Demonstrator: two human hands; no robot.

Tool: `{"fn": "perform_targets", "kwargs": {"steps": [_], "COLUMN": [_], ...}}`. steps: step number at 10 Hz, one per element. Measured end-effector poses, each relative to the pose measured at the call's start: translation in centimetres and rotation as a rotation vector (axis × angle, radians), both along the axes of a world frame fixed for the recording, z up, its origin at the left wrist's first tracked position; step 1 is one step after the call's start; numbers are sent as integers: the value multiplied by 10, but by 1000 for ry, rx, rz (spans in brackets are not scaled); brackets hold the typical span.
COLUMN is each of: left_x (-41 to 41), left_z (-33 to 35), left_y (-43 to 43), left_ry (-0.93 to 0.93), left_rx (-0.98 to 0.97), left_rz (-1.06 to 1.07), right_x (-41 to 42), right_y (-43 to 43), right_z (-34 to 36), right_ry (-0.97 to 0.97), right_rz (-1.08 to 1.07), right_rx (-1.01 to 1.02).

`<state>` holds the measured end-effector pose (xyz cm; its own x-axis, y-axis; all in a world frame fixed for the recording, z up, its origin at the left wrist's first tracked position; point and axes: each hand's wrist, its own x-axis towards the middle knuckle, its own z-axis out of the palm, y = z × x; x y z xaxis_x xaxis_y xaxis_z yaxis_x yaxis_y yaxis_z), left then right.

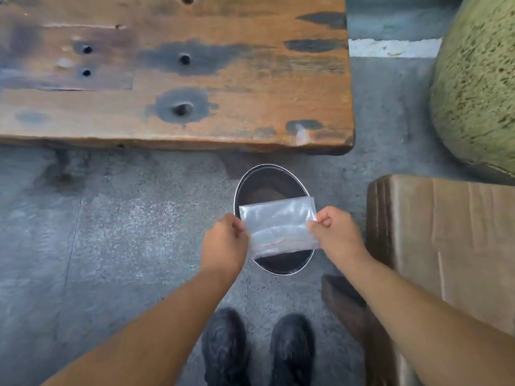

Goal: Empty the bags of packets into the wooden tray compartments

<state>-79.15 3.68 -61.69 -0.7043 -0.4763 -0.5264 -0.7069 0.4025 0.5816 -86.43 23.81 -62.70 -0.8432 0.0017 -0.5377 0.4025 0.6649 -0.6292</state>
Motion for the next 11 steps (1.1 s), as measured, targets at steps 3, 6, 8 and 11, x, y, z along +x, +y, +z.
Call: {"fn": "perform_targets", "kwargs": {"steps": [3,6,8,11], "left_x": [-7,-4,-14,-40], "left_z": [-40,-35,4,160], "left_y": [6,3,5,-5], "left_ry": [-120,-228,-223,-182], "left_rx": [-60,-116,-87,-186], "left_rz": [-24,-194,-258,-485], "right_x": [-17,-5,-7,-15], "right_y": [-5,4,4,-12], "right_z": [-29,-24,16,164], "right_ry": [-8,-50,-90,-45], "right_rz": [139,201,285,441], "right_rx": [141,243,205,193]}}
